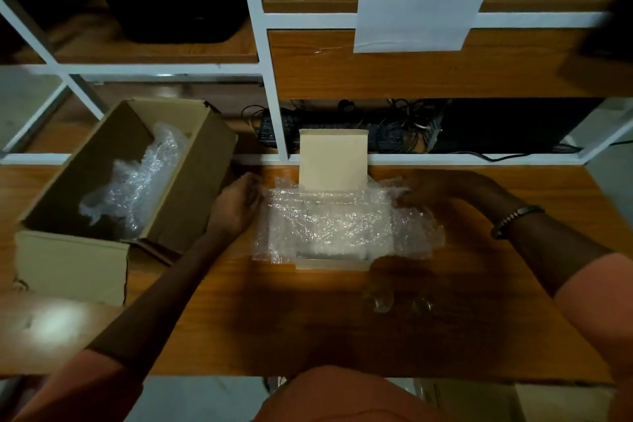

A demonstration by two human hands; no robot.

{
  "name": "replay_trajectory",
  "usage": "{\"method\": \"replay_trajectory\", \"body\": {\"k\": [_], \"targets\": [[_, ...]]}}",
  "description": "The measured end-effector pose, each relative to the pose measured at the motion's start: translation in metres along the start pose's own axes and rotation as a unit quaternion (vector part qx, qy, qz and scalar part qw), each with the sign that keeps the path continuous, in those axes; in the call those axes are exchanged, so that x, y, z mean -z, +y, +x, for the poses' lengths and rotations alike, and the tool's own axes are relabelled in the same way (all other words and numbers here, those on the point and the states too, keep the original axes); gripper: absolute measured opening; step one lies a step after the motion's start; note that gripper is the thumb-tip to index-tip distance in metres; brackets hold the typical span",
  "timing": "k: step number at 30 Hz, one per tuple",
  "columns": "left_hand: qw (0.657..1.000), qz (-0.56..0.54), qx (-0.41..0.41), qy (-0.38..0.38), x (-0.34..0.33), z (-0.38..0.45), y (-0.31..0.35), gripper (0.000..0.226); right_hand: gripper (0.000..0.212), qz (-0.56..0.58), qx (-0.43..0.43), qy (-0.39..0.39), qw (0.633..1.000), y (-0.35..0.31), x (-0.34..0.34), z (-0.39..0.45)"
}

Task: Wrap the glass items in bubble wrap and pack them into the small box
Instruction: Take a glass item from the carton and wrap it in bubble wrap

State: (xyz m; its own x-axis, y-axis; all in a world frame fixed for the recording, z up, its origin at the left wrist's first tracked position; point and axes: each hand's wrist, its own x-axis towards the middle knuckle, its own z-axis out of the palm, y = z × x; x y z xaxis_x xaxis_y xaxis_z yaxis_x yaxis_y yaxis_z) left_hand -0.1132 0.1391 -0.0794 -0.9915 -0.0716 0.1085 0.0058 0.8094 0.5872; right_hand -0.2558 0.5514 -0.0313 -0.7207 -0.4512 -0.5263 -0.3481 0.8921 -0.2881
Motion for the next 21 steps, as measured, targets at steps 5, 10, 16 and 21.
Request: {"method": "replay_trajectory", "body": {"k": [5, 10, 16, 21], "targets": [[0.986, 0.146, -0.018, 0.079, -0.009, -0.006, 0.02, 0.049, 0.05, -0.116, 0.005, 0.061, 0.991, -0.014, 0.01, -0.005], [0.954, 0.219, -0.187, 0.086, -0.015, -0.006, 0.052, 0.044, 0.06, -0.103, 0.112, 0.221, 0.963, -0.071, 0.006, -0.017], [0.915, 0.258, -0.232, -0.204, -0.051, 0.003, 0.046, 0.072, 0.074, -0.231, 0.165, 0.081, 0.955, -0.106, -0.054, 0.003], [0.871, 0.335, -0.247, -0.26, -0.074, -0.003, 0.04, 0.073, 0.092, -0.291, 0.132, 0.04, 0.947, -0.087, -0.094, 0.015]]}}
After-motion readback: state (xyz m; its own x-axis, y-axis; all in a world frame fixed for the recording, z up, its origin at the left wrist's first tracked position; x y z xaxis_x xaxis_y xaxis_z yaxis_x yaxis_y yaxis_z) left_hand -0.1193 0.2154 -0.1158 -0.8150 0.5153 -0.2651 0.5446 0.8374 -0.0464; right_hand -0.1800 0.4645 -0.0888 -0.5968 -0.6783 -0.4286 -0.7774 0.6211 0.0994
